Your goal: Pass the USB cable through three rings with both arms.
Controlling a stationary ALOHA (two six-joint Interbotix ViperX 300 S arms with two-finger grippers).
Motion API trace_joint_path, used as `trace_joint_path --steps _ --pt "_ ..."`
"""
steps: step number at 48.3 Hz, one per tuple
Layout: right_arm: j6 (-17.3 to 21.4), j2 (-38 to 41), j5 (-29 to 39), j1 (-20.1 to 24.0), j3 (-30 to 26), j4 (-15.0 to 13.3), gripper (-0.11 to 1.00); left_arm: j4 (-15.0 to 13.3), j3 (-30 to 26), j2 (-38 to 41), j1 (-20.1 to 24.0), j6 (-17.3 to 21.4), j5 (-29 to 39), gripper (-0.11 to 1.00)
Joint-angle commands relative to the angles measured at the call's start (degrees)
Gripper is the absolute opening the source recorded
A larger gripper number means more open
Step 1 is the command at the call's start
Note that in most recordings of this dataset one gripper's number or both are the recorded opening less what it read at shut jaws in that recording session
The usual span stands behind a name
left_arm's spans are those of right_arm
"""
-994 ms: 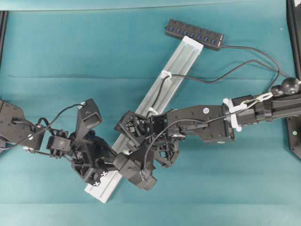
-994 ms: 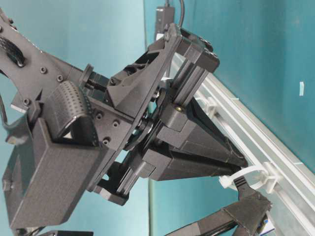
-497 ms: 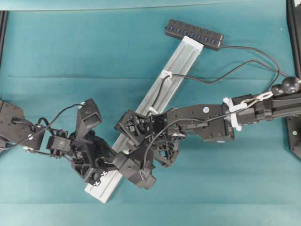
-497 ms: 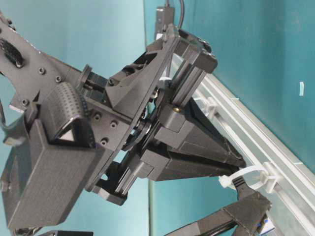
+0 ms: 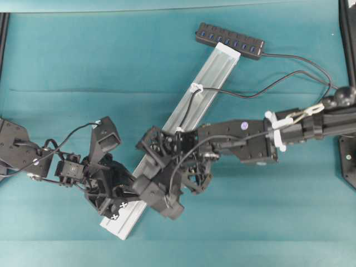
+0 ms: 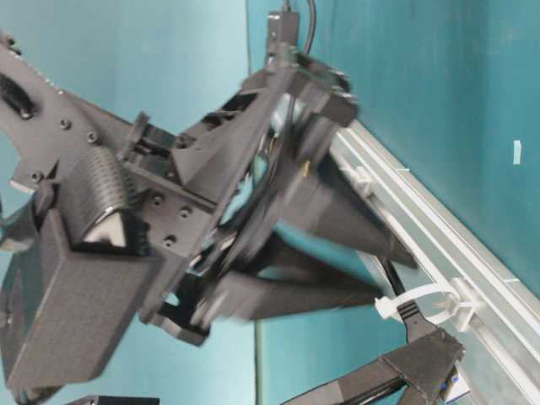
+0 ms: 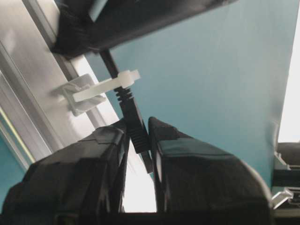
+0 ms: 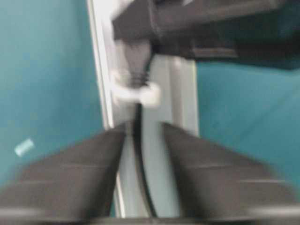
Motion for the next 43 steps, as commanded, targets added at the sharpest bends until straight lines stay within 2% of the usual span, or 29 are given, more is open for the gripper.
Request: trace_joint_path --steps 1,3,5,12,24,32,43 --pt "2.0 -0.8 0.1 0.0 -0.5 0.1 0.82 0.3 -0.4 -1.3 -0.3 0.0 -0.5 0.14" --pt "3.2 -1.1 -0.2 -0.2 -0.6 -0.2 0.89 0.1 -0.3 -1.6 -0.3 -0.1 -0.5 0.14" --pt "4.3 -1.3 -0.4 -0.3 -0.6 -0.2 0.91 0.3 0.0 -1.8 -0.3 -0.1 -0.5 0.14" --pt "7.3 -1.9 -1.8 -1.4 -0.5 -0.3 0.85 0.1 1.1 -2.8 -0.5 -0.4 -0.5 0.14" --pt "10.4 -2.4 -3.6 -3.1 -0.4 -0.3 0.85 0.3 1.4 -3.6 -1.6 -1.2 0.0 0.13" --pt "13.1 -3.3 -4.7 -4.4 0.1 -0.3 0.85 0.3 1.6 -4.0 -3.5 -4.6 2.8 0.13" --pt "15.2 -5.0 -4.7 -5.4 2.6 -0.3 0.86 0.1 1.4 -5.8 -5.5 -5.1 5.1 0.11"
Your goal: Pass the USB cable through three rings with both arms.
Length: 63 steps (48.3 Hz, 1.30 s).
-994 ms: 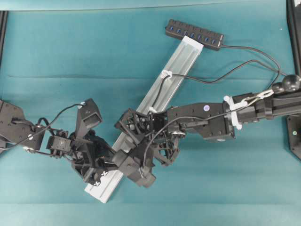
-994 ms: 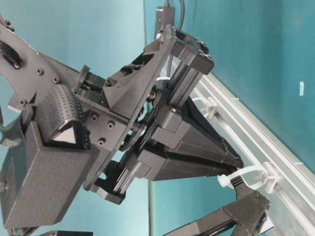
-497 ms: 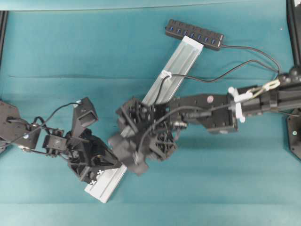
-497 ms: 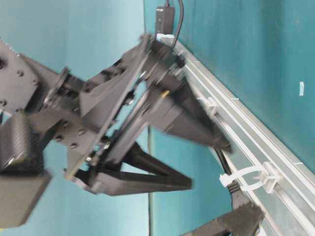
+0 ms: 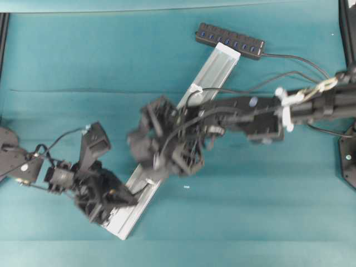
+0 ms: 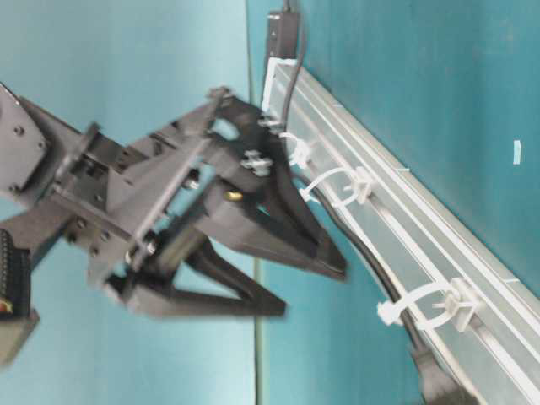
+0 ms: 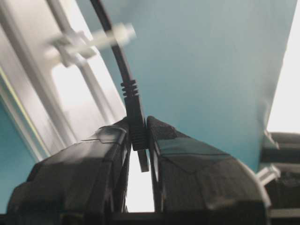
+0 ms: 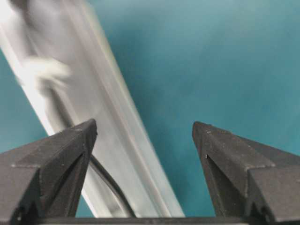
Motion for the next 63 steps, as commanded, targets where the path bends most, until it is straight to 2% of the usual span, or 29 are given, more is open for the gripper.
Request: trace_joint_path --steps 1,16,30,63 --pt "0.9 -1.3 -0.4 0.2 0.7 0.0 0.86 0.4 -0.4 -1.8 -1.1 0.2 0.5 0.11" --pt "1.7 -4.0 -0.6 0.0 2.7 0.0 0.86 0.4 0.8 -8.0 -1.7 0.2 6.2 0.11" --pt "8.3 -5.7 -4.6 -2.0 2.5 0.0 0.86 0.4 1.9 -13.7 -1.6 0.4 11.6 0.11" --pt "22.1 -9.9 -5.9 -3.0 2.7 0.0 0.85 0.2 2.0 -13.7 -1.1 0.6 11.9 0.11"
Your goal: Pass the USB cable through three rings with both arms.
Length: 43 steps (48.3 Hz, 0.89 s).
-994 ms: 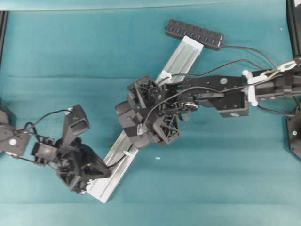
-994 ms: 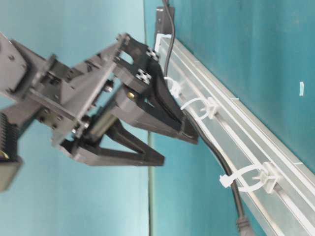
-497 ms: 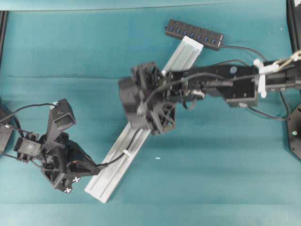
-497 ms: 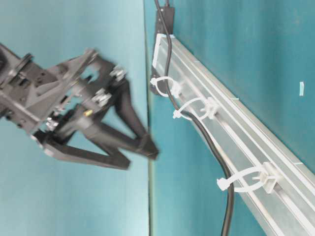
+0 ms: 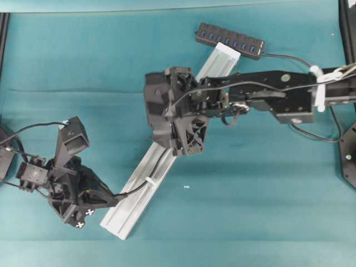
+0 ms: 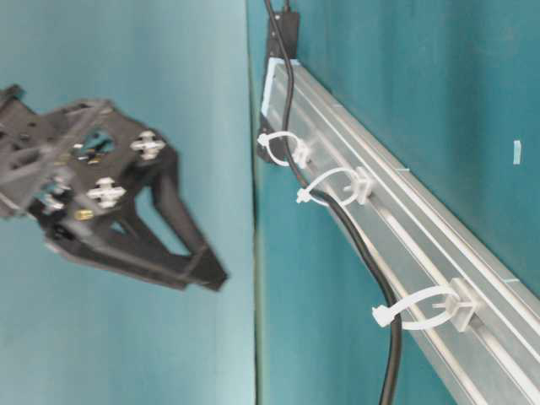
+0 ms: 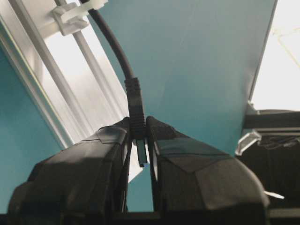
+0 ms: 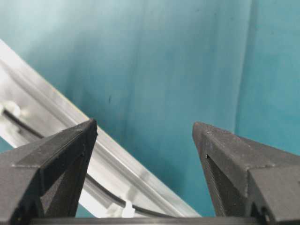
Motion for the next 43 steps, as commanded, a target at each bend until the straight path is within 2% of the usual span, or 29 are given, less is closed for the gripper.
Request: trace_joint_path --steps 1,17,20,28,33,35,39,43 --pt "2.1 -1.8 -0.5 -0.4 -0.4 0.0 0.85 0.3 -0.4 -1.0 -0.1 0.0 -0.2 0.11" --pt "5.8 -4.5 -0.7 -1.2 2.9 0.0 0.85 0.1 -0.2 -1.2 1.1 0.4 -0.2 0.13" --pt "6.2 -4.7 -1.0 -1.2 3.3 0.0 0.85 0.3 -0.2 -1.2 1.1 0.3 -0.3 0.23" --pt "7.3 -4.7 -1.9 -1.5 3.6 0.0 0.85 0.3 -0.4 -1.2 1.1 0.5 -0.1 0.72" --pt "7.3 -4.9 -1.9 -1.8 3.9 0.0 0.85 0.5 -0.7 -1.3 1.1 2.8 -0.1 0.95" --pt "7.4 -5.0 -1.9 -1.9 4.0 0.0 0.85 0.5 -0.8 -1.5 1.1 4.0 0.0 0.97" --pt "7.5 -5.3 -1.9 -2.0 4.5 0.0 0.85 0.5 -0.9 -2.2 1.5 5.8 0.0 0.93" --pt "7.6 -5.7 -1.7 -1.9 4.9 0.1 0.85 0.5 -0.8 -3.3 2.4 6.9 -0.1 0.94"
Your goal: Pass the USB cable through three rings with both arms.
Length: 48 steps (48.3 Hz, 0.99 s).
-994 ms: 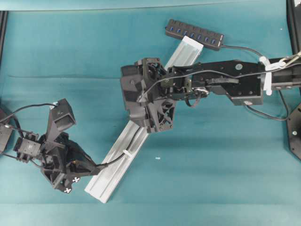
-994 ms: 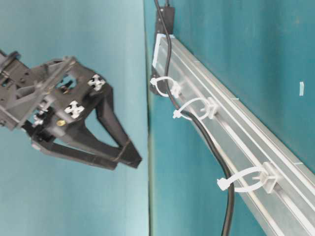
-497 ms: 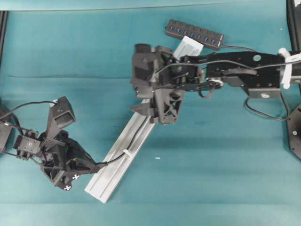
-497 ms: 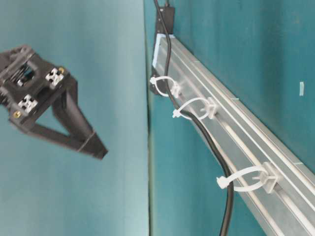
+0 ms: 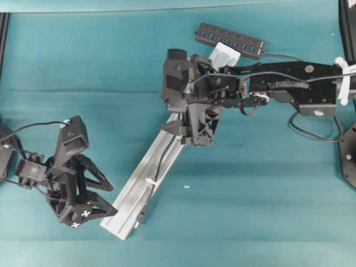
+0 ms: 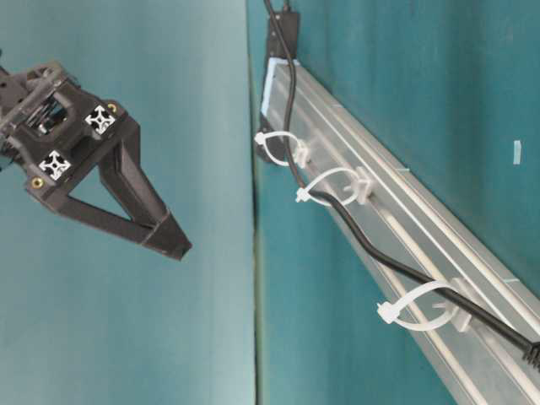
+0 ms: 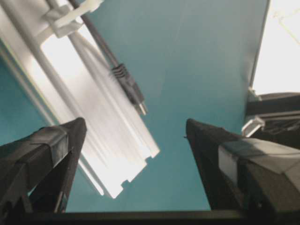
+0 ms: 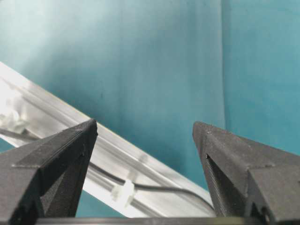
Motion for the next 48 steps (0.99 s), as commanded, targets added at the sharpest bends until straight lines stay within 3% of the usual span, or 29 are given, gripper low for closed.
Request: trace_joint_path --steps 1,7,20,37,48 --pt "1.0 -0.8 -0.2 0.2 0.2 0.1 0.85 0.3 -1.1 -2.1 1.1 0.8 -0.2 0.94" --pt "2.6 -1.8 -0.5 0.1 1.1 0.1 0.85 0.3 -1.0 -5.7 3.6 3.7 -0.3 0.95" --pt "7.1 -5.8 -0.5 -1.0 2.5 0.1 0.85 0.3 -0.8 -13.0 7.4 15.9 -0.3 0.95" --pt "7.8 -11.3 1.0 -2.5 4.7 0.1 0.85 0.3 0.3 -21.9 17.2 22.6 -0.2 0.95" --pt "7.7 -16.1 1.0 -3.9 6.1 0.1 0.85 0.3 1.3 -27.3 18.5 29.3 -0.2 0.95"
